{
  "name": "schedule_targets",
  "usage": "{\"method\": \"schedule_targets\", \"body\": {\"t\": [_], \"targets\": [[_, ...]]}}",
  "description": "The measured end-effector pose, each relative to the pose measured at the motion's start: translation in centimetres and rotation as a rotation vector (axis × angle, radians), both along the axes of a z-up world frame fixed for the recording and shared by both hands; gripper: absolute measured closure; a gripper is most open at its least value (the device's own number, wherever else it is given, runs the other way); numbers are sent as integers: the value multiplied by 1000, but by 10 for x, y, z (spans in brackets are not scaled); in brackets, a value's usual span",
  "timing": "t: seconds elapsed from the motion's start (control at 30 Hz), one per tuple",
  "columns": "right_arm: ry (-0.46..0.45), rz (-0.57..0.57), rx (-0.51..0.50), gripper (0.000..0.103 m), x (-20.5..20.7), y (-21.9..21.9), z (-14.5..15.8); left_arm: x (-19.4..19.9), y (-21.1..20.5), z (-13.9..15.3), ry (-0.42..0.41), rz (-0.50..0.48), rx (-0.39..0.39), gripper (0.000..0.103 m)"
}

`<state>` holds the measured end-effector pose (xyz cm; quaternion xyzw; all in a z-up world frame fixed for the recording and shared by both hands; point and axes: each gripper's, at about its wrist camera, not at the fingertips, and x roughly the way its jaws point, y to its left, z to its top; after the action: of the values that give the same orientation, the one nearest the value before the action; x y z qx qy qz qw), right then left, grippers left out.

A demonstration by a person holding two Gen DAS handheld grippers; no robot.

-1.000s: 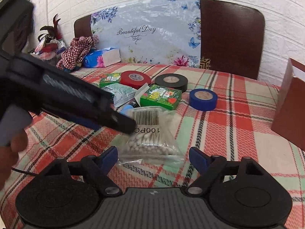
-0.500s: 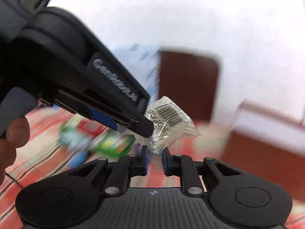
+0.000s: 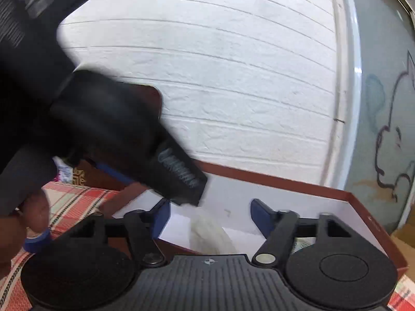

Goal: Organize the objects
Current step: 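Drop the cotton swab bag into the brown box with the right gripper, then move the right gripper to the blue marker and grasp it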

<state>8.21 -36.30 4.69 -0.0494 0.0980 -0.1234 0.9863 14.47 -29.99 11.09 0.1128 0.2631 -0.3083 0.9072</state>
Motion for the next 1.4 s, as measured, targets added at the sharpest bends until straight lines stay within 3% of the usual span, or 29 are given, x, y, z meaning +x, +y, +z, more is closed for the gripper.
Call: {"method": "schedule_targets", "body": {"t": [0.3,0.5,0.6,0.83,1.07,1.4], "targets": [[-89,118,66,35,-58,28,-5,-43,73,1,60,63,-85,25],[57,200,229,35,-78,47,-26,-72,101,-25,140,148,22,25],[135,195,271,35,-79,54,-35,-79,116,-33,185,178,27,25],[227,130,324,34,-87,46,-40,-95,142,-19,146,231,26,25],[144,81,371,34,-119,41,-18,-106,165,-18,144,287,32,25],[-16,15,461,34,-160,36,22,-119,180,-22,153,289,21,24]]}}
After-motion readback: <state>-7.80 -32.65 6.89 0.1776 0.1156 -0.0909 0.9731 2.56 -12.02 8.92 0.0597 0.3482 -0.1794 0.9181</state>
